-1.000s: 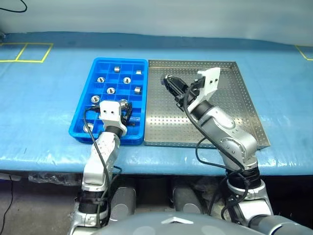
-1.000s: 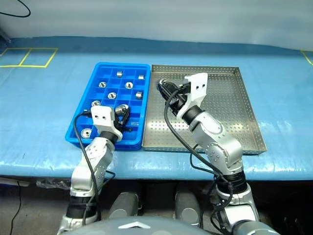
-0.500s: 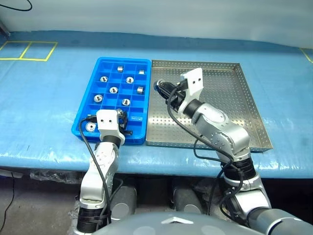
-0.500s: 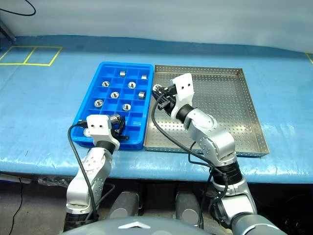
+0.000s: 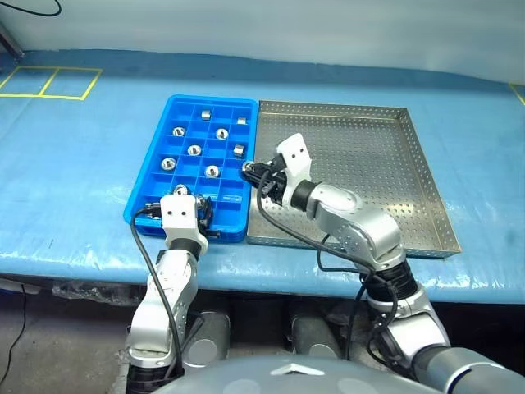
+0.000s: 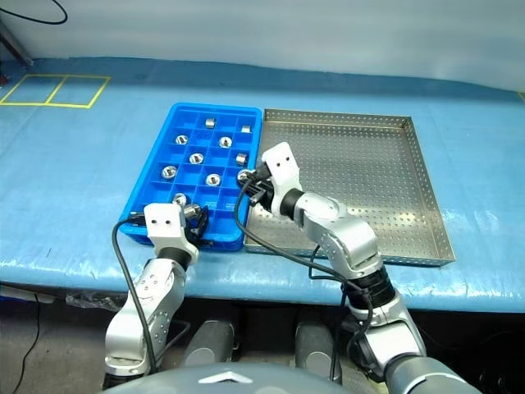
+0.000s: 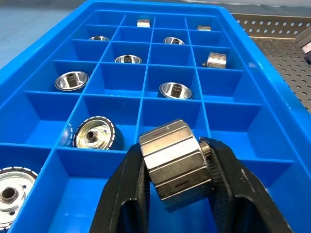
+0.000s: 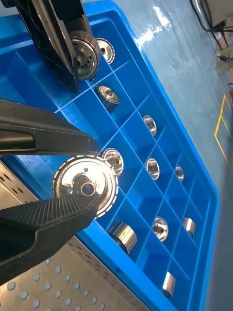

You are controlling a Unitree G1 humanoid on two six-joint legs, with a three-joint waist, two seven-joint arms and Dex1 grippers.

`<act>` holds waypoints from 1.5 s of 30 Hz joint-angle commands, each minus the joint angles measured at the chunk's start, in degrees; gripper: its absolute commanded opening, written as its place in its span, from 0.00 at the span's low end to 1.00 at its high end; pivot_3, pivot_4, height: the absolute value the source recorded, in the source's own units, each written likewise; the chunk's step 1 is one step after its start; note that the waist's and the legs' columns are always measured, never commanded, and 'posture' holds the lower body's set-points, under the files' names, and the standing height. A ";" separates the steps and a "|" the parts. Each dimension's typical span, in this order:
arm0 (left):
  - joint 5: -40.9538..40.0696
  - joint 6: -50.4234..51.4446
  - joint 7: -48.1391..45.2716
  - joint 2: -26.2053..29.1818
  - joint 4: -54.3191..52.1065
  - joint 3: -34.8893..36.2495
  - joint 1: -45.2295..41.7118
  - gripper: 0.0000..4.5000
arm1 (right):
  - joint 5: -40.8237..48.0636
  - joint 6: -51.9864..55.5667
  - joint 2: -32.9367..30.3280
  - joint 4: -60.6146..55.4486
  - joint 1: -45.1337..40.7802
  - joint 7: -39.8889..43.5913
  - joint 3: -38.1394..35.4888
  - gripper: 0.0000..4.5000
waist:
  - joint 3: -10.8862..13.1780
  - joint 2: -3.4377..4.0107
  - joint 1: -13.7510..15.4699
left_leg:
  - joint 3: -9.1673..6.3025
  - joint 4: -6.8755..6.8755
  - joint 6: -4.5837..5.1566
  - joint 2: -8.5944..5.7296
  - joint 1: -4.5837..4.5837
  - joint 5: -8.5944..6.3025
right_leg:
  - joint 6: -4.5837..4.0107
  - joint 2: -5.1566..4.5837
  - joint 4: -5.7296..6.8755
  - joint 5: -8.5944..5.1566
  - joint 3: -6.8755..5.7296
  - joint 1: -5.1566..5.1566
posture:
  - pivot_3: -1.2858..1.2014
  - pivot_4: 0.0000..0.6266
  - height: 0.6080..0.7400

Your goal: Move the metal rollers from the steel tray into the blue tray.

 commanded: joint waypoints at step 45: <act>-6.11 -3.71 -8.84 2.87 -0.42 3.56 -10.63 0.78 | -3.57 -7.49 7.24 -0.42 2.01 6.63 -6.01 0.97 | 0.05 -0.09 1.25 | -0.07 -0.01 -0.05 -0.01 -0.08 0.01 | -0.02 -0.01 -0.02 -0.01 -0.10 -0.03 | 0.62 0.24 1.00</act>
